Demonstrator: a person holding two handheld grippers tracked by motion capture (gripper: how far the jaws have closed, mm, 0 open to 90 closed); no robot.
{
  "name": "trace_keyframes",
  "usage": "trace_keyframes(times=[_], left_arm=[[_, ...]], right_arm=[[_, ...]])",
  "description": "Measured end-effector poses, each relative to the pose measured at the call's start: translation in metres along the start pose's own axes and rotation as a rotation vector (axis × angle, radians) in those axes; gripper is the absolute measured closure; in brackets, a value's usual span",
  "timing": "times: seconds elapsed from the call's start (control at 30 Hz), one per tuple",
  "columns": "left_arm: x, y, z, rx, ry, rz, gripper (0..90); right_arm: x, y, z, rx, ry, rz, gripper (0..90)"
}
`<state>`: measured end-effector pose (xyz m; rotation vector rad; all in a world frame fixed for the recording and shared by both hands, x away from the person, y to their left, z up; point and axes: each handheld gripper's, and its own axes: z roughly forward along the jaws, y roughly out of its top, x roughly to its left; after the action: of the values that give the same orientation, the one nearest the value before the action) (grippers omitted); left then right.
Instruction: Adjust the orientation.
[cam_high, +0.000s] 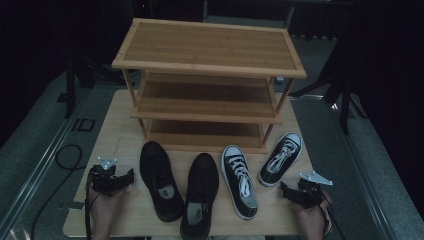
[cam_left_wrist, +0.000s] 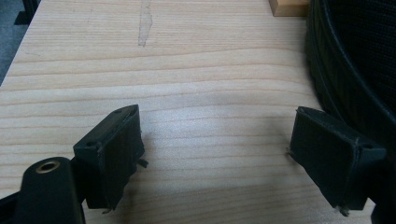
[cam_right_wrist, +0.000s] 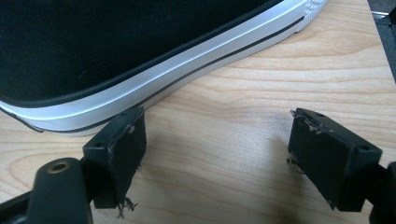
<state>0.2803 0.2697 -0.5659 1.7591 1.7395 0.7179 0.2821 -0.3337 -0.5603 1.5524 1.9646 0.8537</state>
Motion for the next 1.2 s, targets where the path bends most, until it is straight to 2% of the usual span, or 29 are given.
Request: trace_keyframes(times=[0.2,0.23,0.5,0.6,0.77,0.9,1.07,1.2], left_arm=[[0.000,0.000,0.000,-0.006,-0.005,0.004,18.1],[0.000,0.000,-0.001,-0.010,-0.009,0.008,23.9],[0.002,0.000,-0.002,-0.017,-0.018,0.011,33.2],[0.002,0.002,-0.003,-0.004,-0.024,0.018,34.9],[0.003,0.002,-0.006,0.010,-0.037,0.020,46.0],[0.002,0.003,-0.008,0.019,-0.072,0.019,50.1],[-0.002,0.003,-0.015,0.038,-0.112,0.049,51.9],[-0.004,0.007,-0.025,0.011,-0.136,0.049,53.3]], right_arm=[[0.000,0.000,0.000,0.000,0.000,0.000,19.1],[0.000,0.000,0.000,0.000,0.000,0.000,19.1],[0.000,0.000,0.000,0.000,0.000,-0.001,19.1],[0.000,0.000,0.000,0.000,0.000,-0.001,19.1],[0.000,0.000,0.000,0.000,0.000,-0.001,19.1],[0.000,0.000,0.000,0.000,0.000,-0.001,19.1],[0.000,0.000,0.000,0.000,0.000,-0.001,19.1],[0.000,0.000,0.000,0.000,0.000,-0.001,19.1]])
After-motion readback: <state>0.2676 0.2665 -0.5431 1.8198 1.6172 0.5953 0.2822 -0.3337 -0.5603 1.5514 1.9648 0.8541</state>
